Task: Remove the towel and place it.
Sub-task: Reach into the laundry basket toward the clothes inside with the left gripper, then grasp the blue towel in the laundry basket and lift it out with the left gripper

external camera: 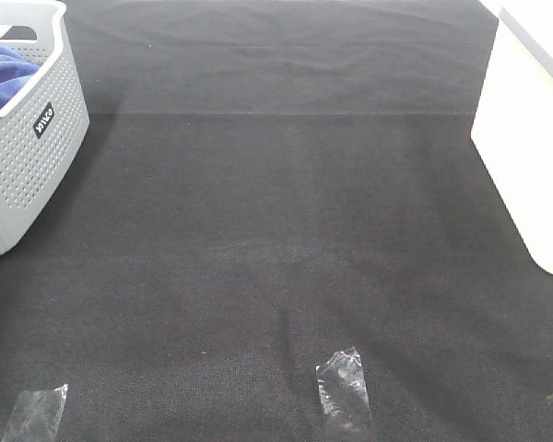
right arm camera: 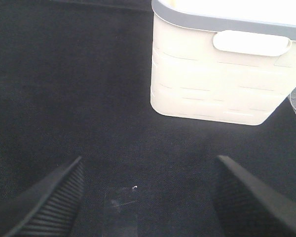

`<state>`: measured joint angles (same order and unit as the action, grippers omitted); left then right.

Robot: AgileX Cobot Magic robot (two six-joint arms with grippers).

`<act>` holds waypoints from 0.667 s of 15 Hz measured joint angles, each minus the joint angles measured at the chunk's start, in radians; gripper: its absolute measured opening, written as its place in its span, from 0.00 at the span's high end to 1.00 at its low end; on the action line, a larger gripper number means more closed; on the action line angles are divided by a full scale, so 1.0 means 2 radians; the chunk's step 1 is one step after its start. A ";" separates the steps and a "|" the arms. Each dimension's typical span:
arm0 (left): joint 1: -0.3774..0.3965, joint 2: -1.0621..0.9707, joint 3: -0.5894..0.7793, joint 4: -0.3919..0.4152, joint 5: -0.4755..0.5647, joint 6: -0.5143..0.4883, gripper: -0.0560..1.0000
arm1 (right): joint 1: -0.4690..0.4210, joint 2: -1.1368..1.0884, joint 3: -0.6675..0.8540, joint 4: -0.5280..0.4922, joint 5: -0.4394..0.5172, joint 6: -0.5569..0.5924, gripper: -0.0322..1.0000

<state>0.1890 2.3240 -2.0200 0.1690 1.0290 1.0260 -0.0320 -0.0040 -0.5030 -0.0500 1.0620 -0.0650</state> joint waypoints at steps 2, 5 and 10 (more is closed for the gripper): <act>0.000 0.000 0.000 -0.001 0.002 -0.003 0.37 | 0.000 0.000 0.000 0.000 0.000 0.000 0.27; 0.000 0.000 0.000 -0.003 0.014 -0.006 0.37 | 0.000 0.000 0.000 0.000 0.000 0.000 0.27; 0.000 0.000 0.000 0.012 0.020 -0.025 0.37 | 0.000 0.000 0.000 0.000 0.000 0.000 0.27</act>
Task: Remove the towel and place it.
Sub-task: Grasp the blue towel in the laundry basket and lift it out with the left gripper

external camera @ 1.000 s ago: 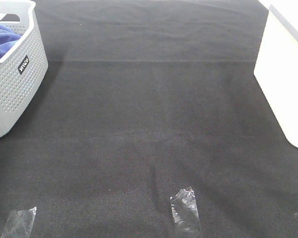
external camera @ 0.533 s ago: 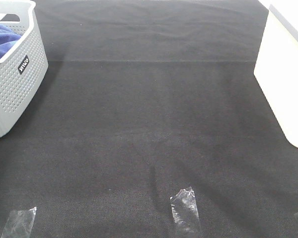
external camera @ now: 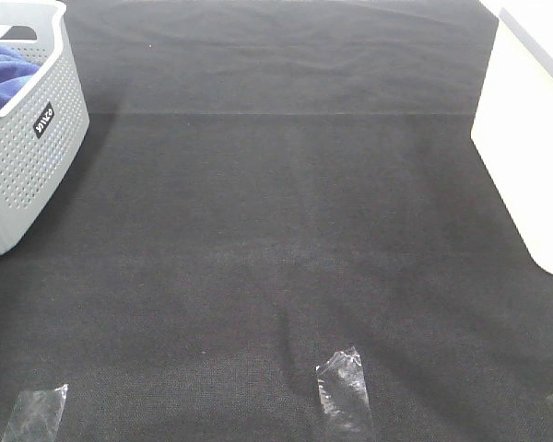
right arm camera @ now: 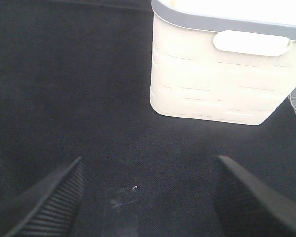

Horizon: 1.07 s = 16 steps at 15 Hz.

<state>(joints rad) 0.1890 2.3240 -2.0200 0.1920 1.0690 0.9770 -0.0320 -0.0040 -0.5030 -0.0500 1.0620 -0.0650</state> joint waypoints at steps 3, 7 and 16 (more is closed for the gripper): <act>0.000 0.000 0.000 0.029 0.001 -0.002 0.40 | 0.000 0.000 0.000 0.000 0.000 0.000 0.27; 0.000 0.000 0.000 0.038 0.000 -0.003 0.55 | 0.000 0.000 0.000 0.000 0.000 0.000 0.27; -0.001 -0.014 -0.001 0.040 -0.015 -0.016 0.95 | 0.000 0.000 0.000 0.000 0.000 0.000 0.27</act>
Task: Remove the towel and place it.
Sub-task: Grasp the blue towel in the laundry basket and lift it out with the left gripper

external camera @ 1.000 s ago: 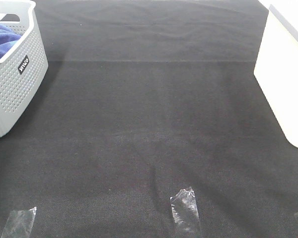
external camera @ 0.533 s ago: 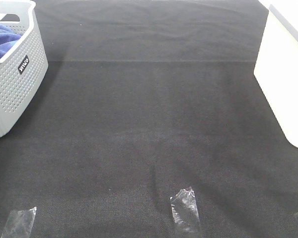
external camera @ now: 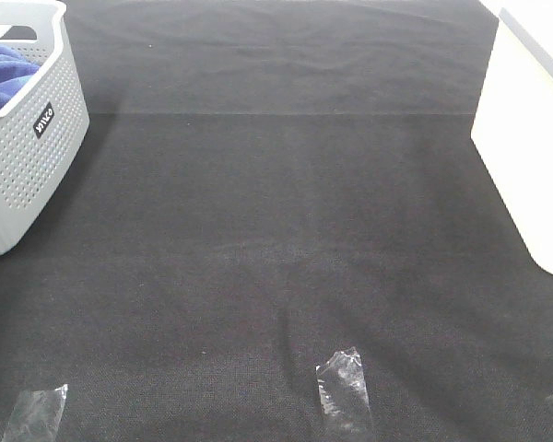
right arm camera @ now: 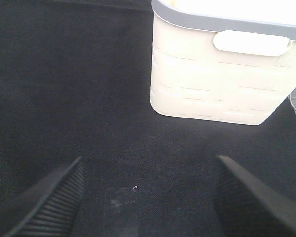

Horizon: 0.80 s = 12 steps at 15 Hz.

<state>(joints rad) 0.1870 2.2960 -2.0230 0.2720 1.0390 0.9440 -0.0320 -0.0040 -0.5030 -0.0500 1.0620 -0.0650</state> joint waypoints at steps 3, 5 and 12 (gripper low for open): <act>-0.013 -0.056 0.000 0.000 0.000 -0.032 0.95 | 0.000 0.000 0.000 0.000 0.000 0.000 0.27; -0.021 -0.093 0.000 0.002 0.000 -0.056 0.95 | 0.000 0.000 0.000 0.000 0.000 0.000 0.27; -0.067 -0.209 0.000 0.047 -0.013 -0.135 0.95 | 0.000 0.000 0.000 0.000 0.000 0.000 0.27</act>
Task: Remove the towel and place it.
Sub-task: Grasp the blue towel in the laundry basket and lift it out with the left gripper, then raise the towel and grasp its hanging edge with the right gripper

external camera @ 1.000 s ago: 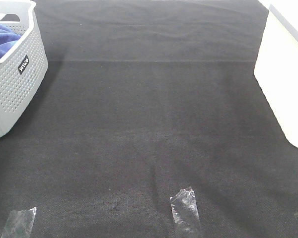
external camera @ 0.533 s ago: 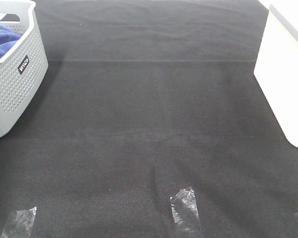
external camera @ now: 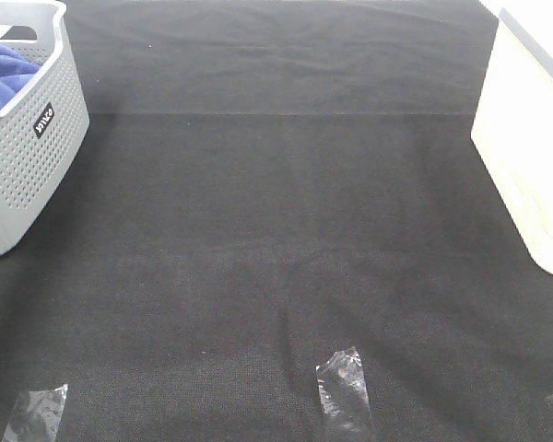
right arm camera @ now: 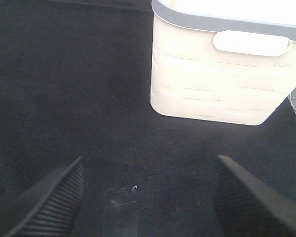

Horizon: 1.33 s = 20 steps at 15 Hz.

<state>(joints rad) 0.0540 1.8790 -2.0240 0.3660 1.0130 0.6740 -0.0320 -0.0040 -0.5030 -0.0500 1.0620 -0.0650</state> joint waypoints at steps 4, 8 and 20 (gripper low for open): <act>-0.076 -0.080 -0.001 0.036 -0.055 -0.005 0.95 | 0.000 0.000 0.000 -0.001 0.000 0.000 0.27; -0.144 -0.137 -0.001 0.046 -0.103 -0.006 0.95 | 0.000 0.038 -0.007 0.029 -0.043 -0.019 0.27; -0.384 -0.154 -0.001 0.050 -0.095 0.102 0.95 | 0.000 0.466 -0.016 0.753 -0.123 -0.804 0.29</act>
<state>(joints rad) -0.7140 1.5700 -2.0250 0.4660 0.8220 0.8790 -0.0320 0.9290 -0.5360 1.4550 0.8160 -1.6720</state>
